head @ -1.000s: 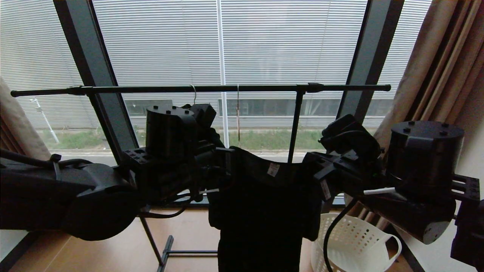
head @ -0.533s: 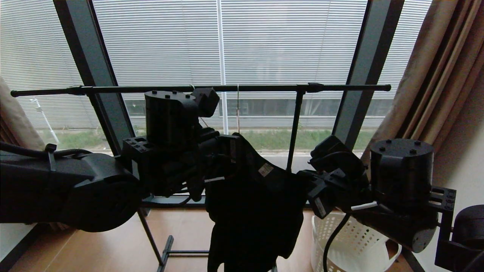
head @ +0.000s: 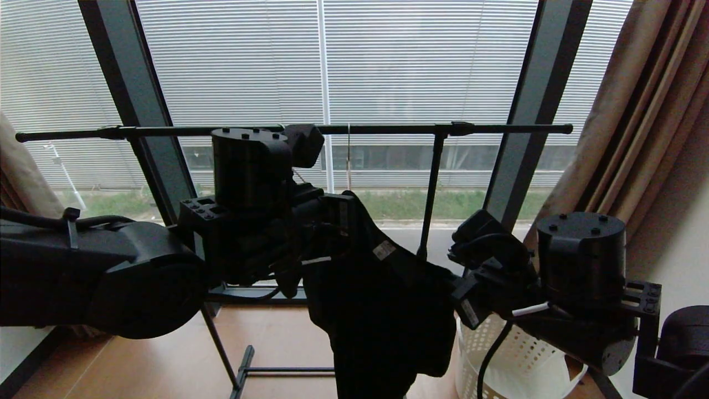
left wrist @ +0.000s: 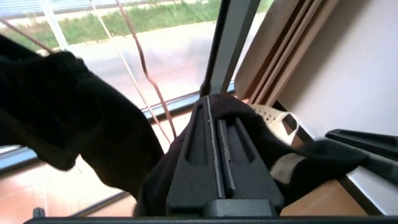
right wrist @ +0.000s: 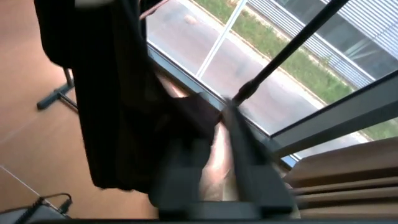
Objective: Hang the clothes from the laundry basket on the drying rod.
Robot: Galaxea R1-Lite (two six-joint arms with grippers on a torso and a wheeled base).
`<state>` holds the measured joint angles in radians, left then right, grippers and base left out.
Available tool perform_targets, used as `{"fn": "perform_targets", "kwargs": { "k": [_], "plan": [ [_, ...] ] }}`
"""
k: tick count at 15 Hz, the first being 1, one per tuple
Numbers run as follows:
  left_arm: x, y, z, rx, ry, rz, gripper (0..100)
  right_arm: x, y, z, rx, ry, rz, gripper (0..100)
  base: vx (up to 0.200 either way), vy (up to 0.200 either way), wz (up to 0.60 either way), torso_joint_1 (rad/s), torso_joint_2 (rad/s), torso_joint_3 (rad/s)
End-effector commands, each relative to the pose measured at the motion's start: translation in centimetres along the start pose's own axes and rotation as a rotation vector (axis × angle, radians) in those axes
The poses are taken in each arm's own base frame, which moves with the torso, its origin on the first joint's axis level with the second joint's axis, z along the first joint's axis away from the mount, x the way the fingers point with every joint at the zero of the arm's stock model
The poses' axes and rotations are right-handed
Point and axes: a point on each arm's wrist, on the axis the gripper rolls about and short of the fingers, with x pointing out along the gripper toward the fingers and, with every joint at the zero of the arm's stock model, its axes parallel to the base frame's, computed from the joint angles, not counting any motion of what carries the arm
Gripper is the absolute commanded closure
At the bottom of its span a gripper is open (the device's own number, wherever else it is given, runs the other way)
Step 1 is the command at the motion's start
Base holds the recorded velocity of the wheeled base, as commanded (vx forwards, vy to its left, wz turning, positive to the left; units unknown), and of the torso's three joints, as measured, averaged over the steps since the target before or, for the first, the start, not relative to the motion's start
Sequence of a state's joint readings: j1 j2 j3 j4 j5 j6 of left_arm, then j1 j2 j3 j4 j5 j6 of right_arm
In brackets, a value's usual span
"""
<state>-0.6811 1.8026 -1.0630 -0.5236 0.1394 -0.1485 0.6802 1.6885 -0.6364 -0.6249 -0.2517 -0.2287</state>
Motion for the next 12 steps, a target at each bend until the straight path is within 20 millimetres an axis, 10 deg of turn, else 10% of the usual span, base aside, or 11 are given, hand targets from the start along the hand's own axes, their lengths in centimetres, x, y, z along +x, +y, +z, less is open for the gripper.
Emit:
{"fn": "perform_targets", "kwargs": {
  "k": [1, 7, 12],
  "plan": [
    [0.1, -0.6, 0.6, 0.004, -0.024, -0.002, 100, 0.2, 0.4, -0.8, -0.025, 0.024, 0.043, 0, 0.0, 0.0, 0.0, 0.0, 0.0, 0.0],
    [0.0, -1.0, 0.6, 0.011, -0.023, -0.006, 100, 0.1, 1.0, -1.5, -0.036, 0.015, 0.187, 0, 0.0, 0.0, 0.0, 0.0, 0.0, 0.0],
    [-0.1, -1.0, 0.7, 0.012, -0.025, 0.0, 100, 0.5, 5.7, 0.9, 0.183, -0.092, 0.291, 0, 0.0, 0.0, 0.0, 0.0, 0.0, 0.0]
  ]
}}
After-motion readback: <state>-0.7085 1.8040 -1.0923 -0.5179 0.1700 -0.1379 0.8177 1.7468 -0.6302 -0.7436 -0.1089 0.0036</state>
